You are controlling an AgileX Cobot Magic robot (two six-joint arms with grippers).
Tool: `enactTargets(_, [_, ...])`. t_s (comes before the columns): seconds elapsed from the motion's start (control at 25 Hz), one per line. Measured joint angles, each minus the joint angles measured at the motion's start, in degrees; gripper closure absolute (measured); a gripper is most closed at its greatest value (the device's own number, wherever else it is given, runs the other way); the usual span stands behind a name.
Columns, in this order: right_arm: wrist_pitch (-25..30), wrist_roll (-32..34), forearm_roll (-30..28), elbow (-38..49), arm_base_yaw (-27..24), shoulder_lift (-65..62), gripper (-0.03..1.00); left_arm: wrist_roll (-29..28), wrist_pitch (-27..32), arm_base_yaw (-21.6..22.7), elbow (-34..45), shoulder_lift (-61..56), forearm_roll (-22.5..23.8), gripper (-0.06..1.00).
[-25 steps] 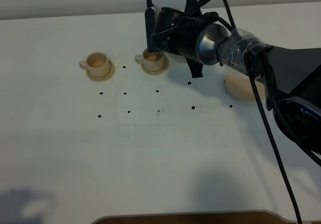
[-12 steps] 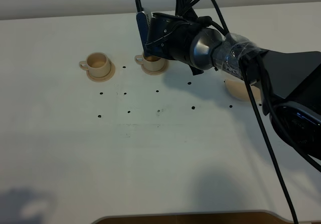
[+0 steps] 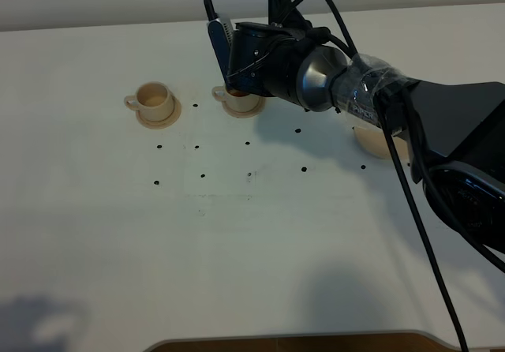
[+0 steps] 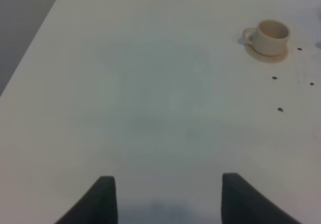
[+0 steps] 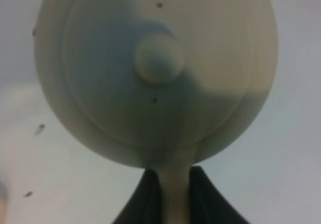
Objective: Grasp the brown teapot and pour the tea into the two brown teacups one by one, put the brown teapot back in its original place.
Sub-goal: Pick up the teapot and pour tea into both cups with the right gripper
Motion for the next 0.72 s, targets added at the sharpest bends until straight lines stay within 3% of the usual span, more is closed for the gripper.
enactTargets(0.24, [-0.14,-4.06,-0.77,0.0,0.0,0.0,0.85,0.0,0.0,0.0,0.0,0.0,0.0,0.45])
enactTargets(0.72, [-3.14,-6.05,-4.12,0.0,0.03,0.0,0.85,0.0,0.0,0.0,0.0,0.0,0.0,0.45])
